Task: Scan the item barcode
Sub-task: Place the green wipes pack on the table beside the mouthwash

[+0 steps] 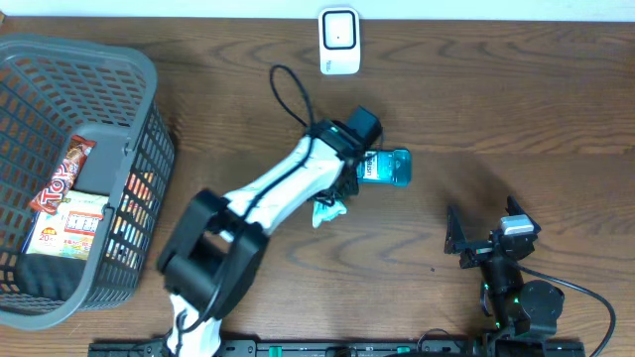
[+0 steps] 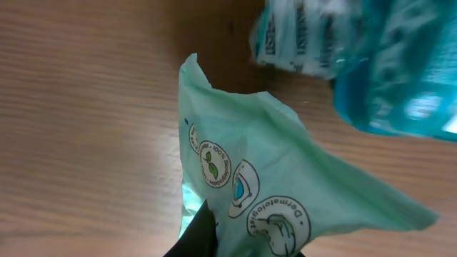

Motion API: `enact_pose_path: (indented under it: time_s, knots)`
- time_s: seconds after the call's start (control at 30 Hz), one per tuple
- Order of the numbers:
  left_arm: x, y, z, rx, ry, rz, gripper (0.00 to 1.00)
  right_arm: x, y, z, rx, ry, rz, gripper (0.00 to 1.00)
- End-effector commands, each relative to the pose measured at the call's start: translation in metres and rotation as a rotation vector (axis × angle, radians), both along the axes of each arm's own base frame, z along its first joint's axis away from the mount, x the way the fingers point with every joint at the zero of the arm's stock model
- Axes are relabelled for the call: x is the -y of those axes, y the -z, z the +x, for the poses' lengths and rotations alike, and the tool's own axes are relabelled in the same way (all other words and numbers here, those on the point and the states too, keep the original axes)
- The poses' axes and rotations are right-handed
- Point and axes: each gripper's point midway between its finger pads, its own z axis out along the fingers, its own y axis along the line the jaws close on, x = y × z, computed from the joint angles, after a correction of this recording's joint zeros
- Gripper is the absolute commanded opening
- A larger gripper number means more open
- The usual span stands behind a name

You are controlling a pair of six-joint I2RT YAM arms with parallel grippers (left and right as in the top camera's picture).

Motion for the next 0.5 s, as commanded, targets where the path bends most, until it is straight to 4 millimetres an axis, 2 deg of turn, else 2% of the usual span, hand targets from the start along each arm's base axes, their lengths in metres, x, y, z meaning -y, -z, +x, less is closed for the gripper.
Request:
enact_pose_path:
  time_s: [0.0,0.03,0.07,0.1,0.17,0.2,0.23,0.33,0.4,0.43,0.47]
  knots:
    - [-0.009,0.011,0.005,0.014,-0.028,0.061,0.27,0.000,0.001,0.000,-0.002,-0.001,-0.015,0.99]
    - [-0.010,0.007,0.007,0.024,-0.029,0.060,0.40,0.000,0.001,0.000,-0.002,-0.001,-0.015,0.99]
    - [-0.009,0.004,0.008,0.030,-0.031,0.055,0.43,0.000,0.001,0.000,-0.002,-0.001,-0.015,0.99]
    - [-0.007,-0.008,0.011,0.047,-0.031,0.041,0.50,0.000,0.001,0.000,-0.002,-0.001,-0.015,0.99]
    - [-0.003,-0.029,0.016,0.080,-0.028,0.011,0.71,0.000,0.001,0.000,-0.002,-0.001,-0.015,0.99]
    - [-0.001,-0.042,0.018,0.102,-0.019,-0.006,0.75,0.000,0.001,0.000,-0.002,-0.001,-0.015,0.99]
    - [0.001,-0.070,0.021,0.148,0.012,-0.039,0.78,0.000,0.001,0.000,-0.002,-0.001,-0.015,0.99]
    - [-0.002,-0.120,0.022,0.240,0.064,-0.085,0.82,0.000,0.001,0.000,-0.002,-0.001,-0.015,0.99]
    - [-0.021,-0.172,0.026,0.381,0.042,-0.074,0.85,0.000,0.001,0.000,-0.002,-0.001,-0.015,0.99]
    - [-0.039,-0.211,0.028,0.507,0.005,-0.057,0.89,0.000,0.001,0.000,-0.002,-0.001,-0.015,0.99]
    - [-0.055,-0.240,0.029,0.608,-0.030,-0.041,0.94,0.000,0.001,0.000,-0.002,-0.001,-0.015,0.99]
